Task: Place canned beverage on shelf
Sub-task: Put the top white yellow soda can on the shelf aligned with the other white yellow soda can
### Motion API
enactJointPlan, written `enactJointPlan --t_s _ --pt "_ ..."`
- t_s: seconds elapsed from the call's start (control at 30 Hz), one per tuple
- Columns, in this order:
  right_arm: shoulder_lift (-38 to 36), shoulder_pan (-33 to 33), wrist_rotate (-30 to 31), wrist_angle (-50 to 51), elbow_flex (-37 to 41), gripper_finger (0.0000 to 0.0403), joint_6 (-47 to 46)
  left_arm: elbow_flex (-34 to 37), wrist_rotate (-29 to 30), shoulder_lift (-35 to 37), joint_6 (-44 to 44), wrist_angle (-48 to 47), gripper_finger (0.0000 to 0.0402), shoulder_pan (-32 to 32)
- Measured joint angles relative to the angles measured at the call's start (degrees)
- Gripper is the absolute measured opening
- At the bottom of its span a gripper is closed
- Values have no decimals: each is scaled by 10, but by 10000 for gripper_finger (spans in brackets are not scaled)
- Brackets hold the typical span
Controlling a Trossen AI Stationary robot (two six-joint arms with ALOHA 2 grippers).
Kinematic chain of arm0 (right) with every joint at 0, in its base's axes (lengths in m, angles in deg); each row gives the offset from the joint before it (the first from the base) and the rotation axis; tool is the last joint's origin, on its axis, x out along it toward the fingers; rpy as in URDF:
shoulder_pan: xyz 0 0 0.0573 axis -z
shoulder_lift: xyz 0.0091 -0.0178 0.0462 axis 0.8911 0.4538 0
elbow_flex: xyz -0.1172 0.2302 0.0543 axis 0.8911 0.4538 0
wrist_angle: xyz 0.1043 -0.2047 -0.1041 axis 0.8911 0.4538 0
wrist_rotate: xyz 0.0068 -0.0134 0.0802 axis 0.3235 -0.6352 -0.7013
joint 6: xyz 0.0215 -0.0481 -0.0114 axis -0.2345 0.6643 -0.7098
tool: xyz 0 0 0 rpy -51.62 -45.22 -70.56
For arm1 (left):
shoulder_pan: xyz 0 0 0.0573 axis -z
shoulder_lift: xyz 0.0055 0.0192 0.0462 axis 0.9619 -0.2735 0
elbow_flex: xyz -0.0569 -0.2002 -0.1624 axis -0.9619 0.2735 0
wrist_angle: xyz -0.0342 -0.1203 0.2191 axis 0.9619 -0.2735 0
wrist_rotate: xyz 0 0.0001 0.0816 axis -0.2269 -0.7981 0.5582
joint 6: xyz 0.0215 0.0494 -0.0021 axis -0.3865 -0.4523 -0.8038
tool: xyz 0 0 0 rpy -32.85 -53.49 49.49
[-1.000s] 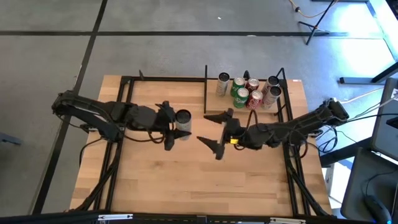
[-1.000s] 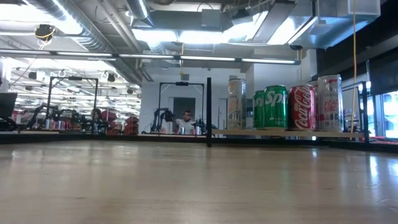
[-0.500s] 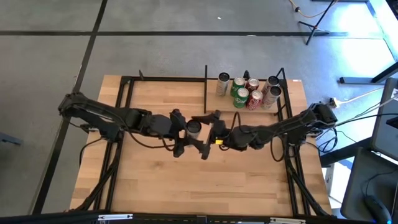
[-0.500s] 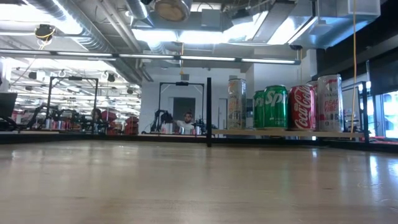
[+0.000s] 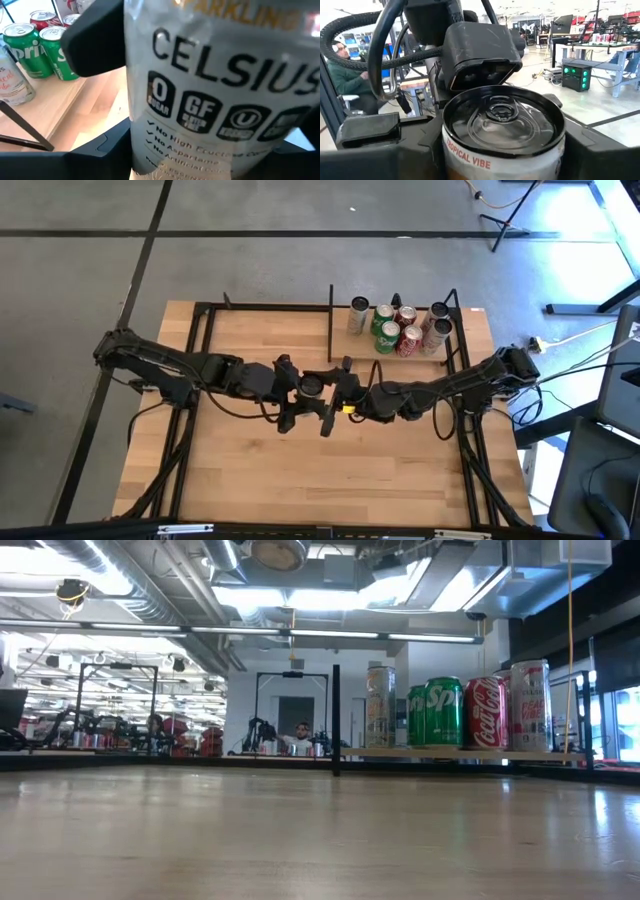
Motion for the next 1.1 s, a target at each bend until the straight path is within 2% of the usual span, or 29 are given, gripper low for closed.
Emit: enactJointPlan --t_s 0.2,0.33,0.47,0.57,0.67,0.77,1.0,1.1 --pt "-27 -5 9 25 -1 224 17 0 23 35 15 -24 278 1" --pt "-65 -7 76 125 3 224 23 -5 15 93 31 -78 300 5" --pt "-89 -7 117 200 2 224 -4 -1 47 121 49 -144 306 6" --pt "-91 -6 200 253 2 224 -18 -1 68 144 63 -180 307 10" --pt "-85 15 256 310 2 224 -64 -1 77 148 79 -205 307 11" --pt "-78 54 270 366 12 224 -122 0 77 144 81 -212 307 12" --pt "-74 134 270 346 90 224 -225 -1 67 143 81 -209 308 12" --pt "-73 157 270 302 134 224 -231 -1 67 144 80 -209 308 13"
